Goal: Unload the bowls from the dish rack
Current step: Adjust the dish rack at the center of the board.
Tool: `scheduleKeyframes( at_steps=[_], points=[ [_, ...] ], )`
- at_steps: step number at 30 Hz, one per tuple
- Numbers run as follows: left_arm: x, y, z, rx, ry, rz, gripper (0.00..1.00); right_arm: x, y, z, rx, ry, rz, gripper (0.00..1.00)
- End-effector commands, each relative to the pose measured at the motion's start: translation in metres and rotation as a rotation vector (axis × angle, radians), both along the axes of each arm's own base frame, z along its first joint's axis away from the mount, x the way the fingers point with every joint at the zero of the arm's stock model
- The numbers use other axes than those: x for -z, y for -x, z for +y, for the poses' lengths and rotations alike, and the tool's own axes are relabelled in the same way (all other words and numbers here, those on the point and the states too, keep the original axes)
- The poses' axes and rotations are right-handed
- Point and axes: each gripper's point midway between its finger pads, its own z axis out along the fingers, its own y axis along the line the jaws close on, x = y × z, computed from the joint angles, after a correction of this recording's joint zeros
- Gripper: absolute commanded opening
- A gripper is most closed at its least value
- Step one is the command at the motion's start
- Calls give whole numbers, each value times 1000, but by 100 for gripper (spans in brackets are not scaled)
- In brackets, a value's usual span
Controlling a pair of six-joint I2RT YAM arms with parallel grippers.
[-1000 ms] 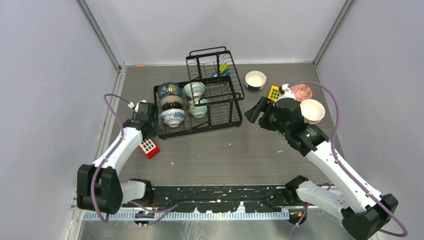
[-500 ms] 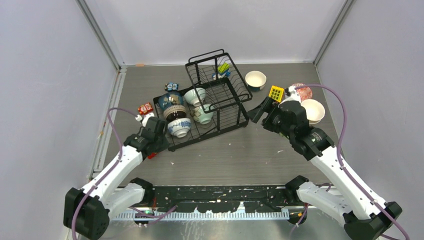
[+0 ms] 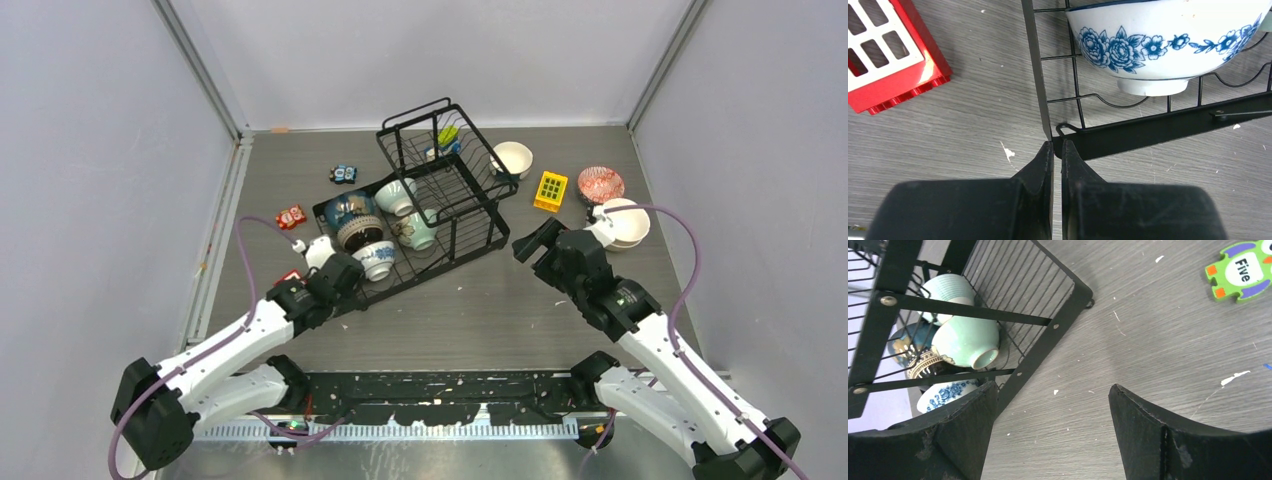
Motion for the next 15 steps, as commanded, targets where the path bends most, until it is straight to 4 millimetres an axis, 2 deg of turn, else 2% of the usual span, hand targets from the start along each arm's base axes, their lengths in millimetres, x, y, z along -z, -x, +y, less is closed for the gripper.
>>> scheduleKeyframes(
  at_steps=[1, 3, 6, 8, 11, 15],
  points=[
    [-15, 4, -25, 65, 90, -13, 6, 0, -5, -9, 90, -29, -21, 85],
    [-27, 6, -21, 87, 83, -32, 15, 6, -4, -10, 95, -25, -9, 85],
    [-45, 10, -9, 104, 53, -68, 39, 13, -2, -10, 88, -22, 8, 85],
    [-59, 11, -2, 112, 32, -99, 50, 17, 1, -8, 72, -17, 19, 85],
    [-77, 13, 10, 143, -19, -136, 61, 23, 3, -5, 45, -8, 34, 86],
    [-94, 10, 21, 172, -91, -184, 69, 36, 4, 11, -11, -55, 65, 86]
  ],
)
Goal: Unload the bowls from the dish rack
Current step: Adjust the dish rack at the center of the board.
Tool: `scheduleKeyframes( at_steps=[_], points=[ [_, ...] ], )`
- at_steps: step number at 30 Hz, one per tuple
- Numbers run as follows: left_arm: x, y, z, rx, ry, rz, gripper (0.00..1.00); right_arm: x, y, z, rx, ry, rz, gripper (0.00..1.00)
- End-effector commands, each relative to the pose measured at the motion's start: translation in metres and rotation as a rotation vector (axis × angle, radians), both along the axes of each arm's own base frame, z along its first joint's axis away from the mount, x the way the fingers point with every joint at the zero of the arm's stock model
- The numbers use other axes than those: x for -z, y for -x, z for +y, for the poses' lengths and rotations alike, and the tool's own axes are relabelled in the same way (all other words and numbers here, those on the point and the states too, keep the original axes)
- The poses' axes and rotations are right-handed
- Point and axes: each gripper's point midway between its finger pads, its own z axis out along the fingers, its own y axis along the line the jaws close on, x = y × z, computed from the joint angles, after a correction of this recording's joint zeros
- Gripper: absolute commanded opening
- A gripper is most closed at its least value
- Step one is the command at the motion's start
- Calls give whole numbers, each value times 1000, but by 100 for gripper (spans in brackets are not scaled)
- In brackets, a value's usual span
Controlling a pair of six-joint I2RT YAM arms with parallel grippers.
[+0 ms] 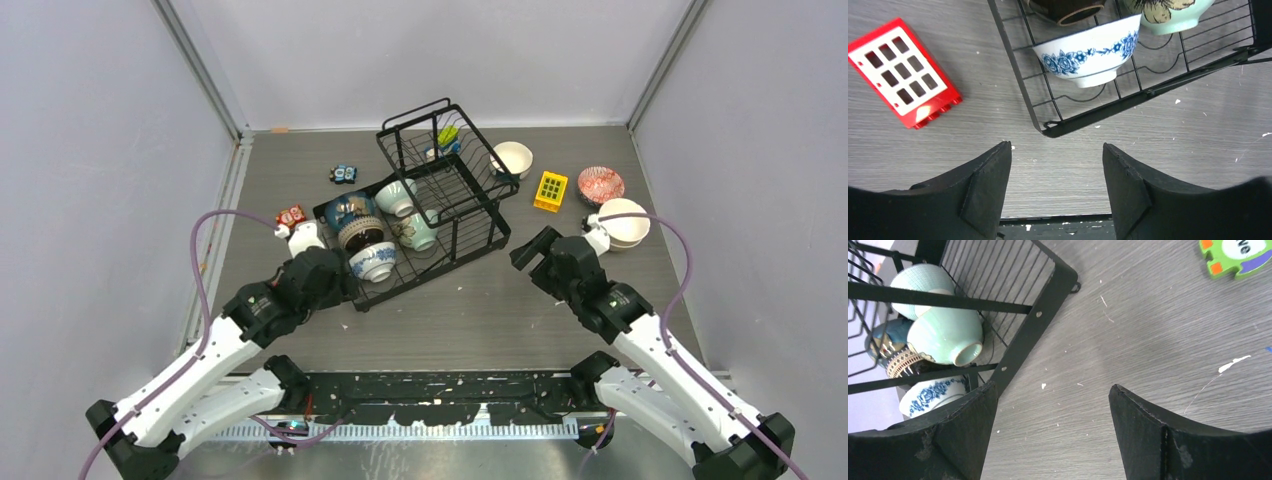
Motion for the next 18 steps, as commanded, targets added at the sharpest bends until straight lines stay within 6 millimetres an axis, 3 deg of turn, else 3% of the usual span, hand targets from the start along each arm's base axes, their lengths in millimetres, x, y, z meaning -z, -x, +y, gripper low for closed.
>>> scheduleKeyframes(
  at_steps=[1, 5, 10, 18],
  points=[
    [-20, -4, 19, 39, -131, -66, 70, 8, -3, 22, -56, -88, 7, 85],
    [-36, -19, 18, 48, -164, -137, 79, 20, -11, 51, -77, -188, 49, 84],
    [-55, -35, 24, 32, -191, -169, 82, 27, -22, 77, -31, -227, 30, 83],
    [-70, -31, 38, -12, -150, -224, 82, 41, -60, 78, 164, -280, -2, 81]
  ],
)
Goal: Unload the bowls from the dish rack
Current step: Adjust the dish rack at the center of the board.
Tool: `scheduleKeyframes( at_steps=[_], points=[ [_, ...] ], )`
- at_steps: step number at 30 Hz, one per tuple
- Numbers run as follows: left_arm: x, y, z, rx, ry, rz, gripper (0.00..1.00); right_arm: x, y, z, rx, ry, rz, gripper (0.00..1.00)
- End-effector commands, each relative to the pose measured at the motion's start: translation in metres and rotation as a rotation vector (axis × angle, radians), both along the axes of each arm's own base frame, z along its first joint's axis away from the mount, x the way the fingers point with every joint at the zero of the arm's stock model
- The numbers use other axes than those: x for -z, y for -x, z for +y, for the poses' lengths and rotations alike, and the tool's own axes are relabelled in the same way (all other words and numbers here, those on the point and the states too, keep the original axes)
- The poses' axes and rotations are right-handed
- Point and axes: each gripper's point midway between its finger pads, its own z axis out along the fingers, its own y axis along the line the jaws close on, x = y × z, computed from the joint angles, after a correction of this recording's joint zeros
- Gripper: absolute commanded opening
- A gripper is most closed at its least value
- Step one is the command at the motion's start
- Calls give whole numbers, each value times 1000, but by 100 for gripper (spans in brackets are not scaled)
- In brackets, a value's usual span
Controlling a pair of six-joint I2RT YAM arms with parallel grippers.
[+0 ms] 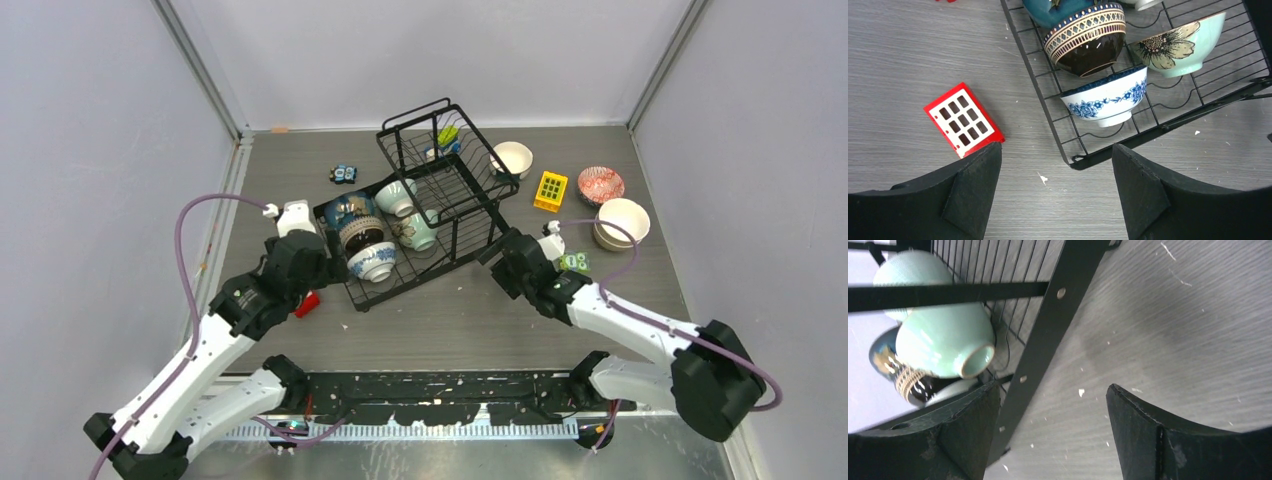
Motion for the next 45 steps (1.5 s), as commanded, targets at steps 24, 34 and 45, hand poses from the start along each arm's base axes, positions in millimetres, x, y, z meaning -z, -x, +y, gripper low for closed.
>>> scheduleKeyframes(
  at_steps=[24, 34, 45],
  points=[
    [-22, 24, 23, -43, 107, -117, 81, 48, -53, 27, 37, 149, 90, 35],
    [-25, 15, 13, -17, 99, -113, 81, 57, -34, 29, -148, 225, 105, 13],
    [-21, 6, 6, 1, 78, -102, 81, 58, -8, 10, -280, 335, 105, 1]
  ],
)
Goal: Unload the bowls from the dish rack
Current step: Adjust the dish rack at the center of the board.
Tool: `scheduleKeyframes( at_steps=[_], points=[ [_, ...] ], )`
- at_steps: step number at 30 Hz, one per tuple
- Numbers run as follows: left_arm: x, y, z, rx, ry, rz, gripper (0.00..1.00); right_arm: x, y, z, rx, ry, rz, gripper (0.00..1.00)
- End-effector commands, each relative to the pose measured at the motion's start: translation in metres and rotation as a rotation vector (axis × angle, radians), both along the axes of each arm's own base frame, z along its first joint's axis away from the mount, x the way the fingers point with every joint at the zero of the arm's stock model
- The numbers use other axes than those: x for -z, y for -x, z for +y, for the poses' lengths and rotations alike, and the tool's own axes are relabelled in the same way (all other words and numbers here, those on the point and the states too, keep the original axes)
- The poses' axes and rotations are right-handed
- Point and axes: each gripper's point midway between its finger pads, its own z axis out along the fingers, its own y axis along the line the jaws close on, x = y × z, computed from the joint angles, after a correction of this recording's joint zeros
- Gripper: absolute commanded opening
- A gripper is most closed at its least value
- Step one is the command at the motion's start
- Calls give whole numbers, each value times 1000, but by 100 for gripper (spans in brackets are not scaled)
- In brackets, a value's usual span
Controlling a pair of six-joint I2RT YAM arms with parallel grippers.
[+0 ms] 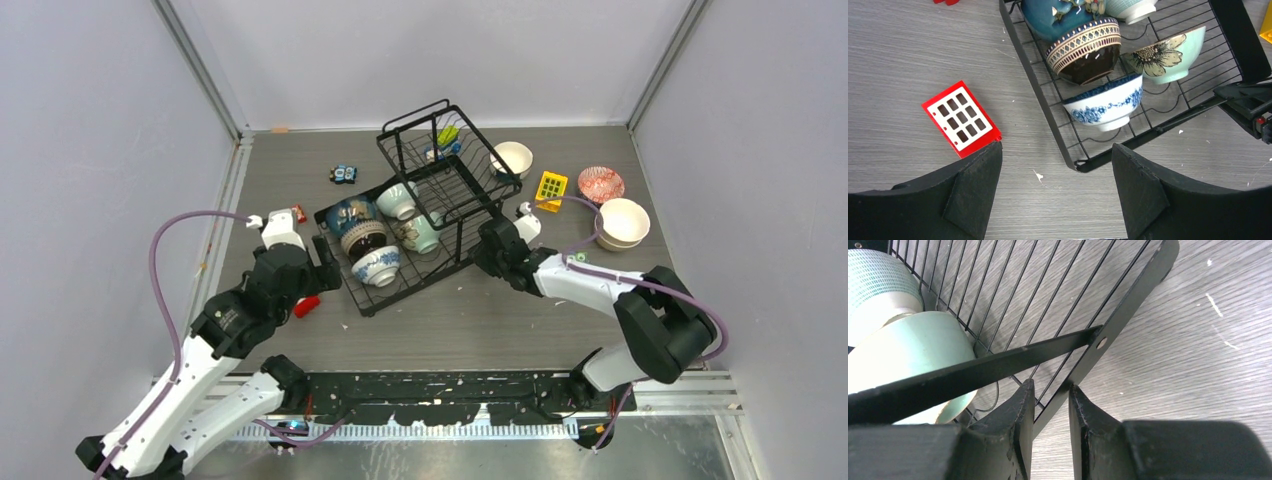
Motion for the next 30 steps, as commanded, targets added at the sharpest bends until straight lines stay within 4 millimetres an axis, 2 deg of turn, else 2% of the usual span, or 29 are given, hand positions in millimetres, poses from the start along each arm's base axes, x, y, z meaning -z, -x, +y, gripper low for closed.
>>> scheduleKeyframes(
  at_steps=[1, 10, 15, 20, 25, 30],
  points=[
    [-10, -10, -5, 6, 2, -35, 81, 19, 43, -20, -221, 185, 78, 1],
    [-13, -23, -1, 15, -107, -42, 82, 20, 72, -40, -318, 230, 78, 1],
    [-9, -40, -1, 38, -148, 3, 85, 20, 87, -49, -335, 221, 87, 1],
    [5, -62, -5, 52, -83, 88, 85, 22, 96, -56, -331, 220, 88, 1],
    [33, -80, -9, 77, -41, 184, 85, 20, 101, -61, -330, 219, 79, 2],
    [57, -95, -12, 114, -5, 276, 84, 11, 106, -65, -337, 215, 59, 7]
  ],
)
